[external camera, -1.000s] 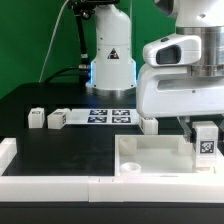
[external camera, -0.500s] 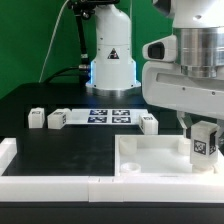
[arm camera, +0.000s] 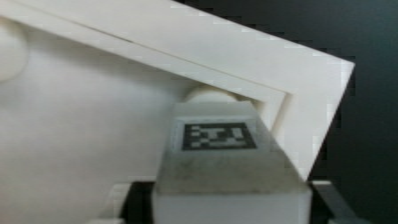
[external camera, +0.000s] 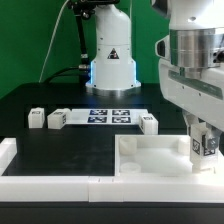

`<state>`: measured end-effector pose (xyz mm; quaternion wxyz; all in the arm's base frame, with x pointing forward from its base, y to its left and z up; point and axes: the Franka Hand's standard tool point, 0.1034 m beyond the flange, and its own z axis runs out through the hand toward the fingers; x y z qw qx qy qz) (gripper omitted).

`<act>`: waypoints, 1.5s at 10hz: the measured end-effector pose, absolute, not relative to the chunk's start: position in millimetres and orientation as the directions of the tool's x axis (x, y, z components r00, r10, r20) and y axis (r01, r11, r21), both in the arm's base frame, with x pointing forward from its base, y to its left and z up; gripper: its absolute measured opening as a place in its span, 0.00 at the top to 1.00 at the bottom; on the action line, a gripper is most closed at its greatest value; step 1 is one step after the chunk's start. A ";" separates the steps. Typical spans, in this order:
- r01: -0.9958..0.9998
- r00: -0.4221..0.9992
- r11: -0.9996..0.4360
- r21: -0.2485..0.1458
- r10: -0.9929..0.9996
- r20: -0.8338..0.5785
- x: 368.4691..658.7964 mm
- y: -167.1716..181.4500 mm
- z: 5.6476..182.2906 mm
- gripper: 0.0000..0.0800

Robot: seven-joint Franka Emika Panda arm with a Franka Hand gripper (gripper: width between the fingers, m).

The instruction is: Assemble one leg

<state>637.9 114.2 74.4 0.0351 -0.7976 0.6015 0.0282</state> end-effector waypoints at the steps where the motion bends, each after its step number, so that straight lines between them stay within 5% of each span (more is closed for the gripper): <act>1: -0.958 0.287 -0.286 -0.023 -0.954 -0.087 637.8 114.6 74.2 0.63; 3: -0.945 0.328 -0.327 -0.027 -0.941 -0.086 637.7 115.3 74.2 0.24; 4: -0.930 0.366 -0.366 -0.022 -0.926 -0.090 636.9 116.8 75.1 0.20; 9: -0.501 0.865 -0.864 -0.050 -0.499 -0.048 635.3 123.0 75.3 0.19; 15: 0.079 0.997 -0.996 -0.045 0.080 -0.018 634.9 119.5 75.7 0.19</act>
Offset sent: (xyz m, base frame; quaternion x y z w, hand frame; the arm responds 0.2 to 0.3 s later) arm 0.0003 0.0078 0.0038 -0.0307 -0.0181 -0.0601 0.9976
